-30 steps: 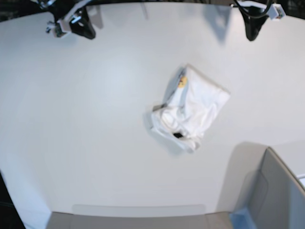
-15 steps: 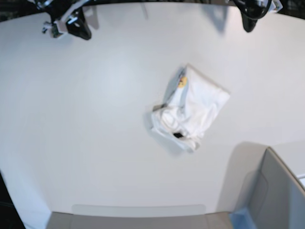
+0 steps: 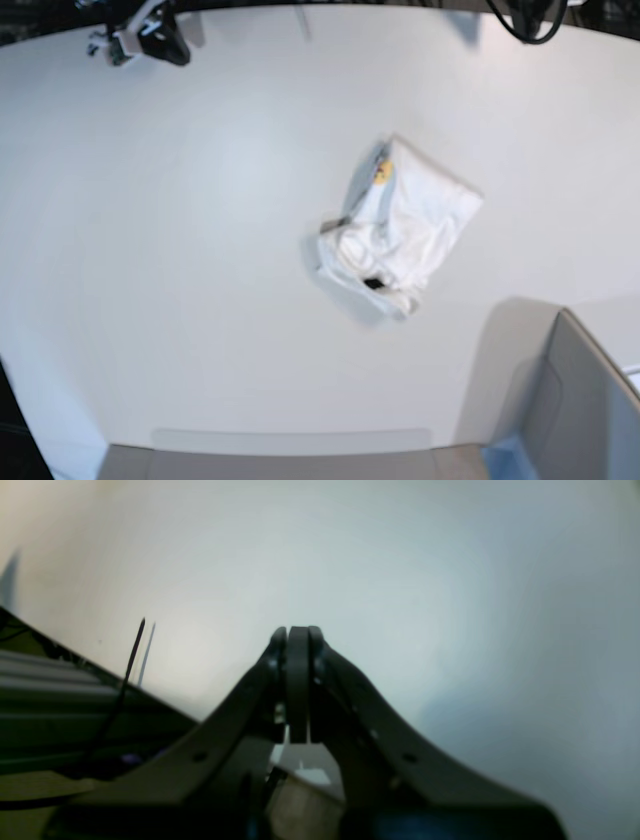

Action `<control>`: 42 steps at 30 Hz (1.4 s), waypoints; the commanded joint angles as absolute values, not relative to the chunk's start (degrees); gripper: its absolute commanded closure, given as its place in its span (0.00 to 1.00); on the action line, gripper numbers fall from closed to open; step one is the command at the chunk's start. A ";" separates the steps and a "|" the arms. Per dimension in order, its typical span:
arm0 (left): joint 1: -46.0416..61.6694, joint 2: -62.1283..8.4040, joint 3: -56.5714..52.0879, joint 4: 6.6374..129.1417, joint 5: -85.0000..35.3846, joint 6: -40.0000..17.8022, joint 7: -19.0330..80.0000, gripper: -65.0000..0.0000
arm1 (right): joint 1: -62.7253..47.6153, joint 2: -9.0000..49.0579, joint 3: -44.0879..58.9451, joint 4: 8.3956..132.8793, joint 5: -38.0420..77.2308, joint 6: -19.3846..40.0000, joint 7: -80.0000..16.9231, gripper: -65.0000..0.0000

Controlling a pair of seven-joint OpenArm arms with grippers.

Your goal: Layout the t-shirt on the table in an organized manner, then fold the t-shirt properly

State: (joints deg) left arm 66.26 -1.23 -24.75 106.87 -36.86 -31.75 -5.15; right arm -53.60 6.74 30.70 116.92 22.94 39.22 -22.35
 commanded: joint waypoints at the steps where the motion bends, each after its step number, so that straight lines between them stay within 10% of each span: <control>1: 68.35 -1.01 -25.98 107.56 -37.32 -31.87 -6.99 1.00 | -54.37 5.14 31.08 117.93 24.22 40.00 -20.62 1.00; 6: 71.60 -0.92 -26.77 107.21 -37.32 -40.00 -6.99 1.00 | -57.89 2.24 31.08 117.93 24.22 40.00 -20.53 1.00; 42: 66.51 6.99 -37.76 87.25 -25.63 -40.00 -6.90 1.00 | -72.66 -9.00 31.87 115.91 15.25 40.00 -20.44 1.00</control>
State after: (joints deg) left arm 65.34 7.31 -37.19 86.98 -25.02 -39.94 -5.69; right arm -71.33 -8.93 31.68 115.46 14.61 39.20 -21.37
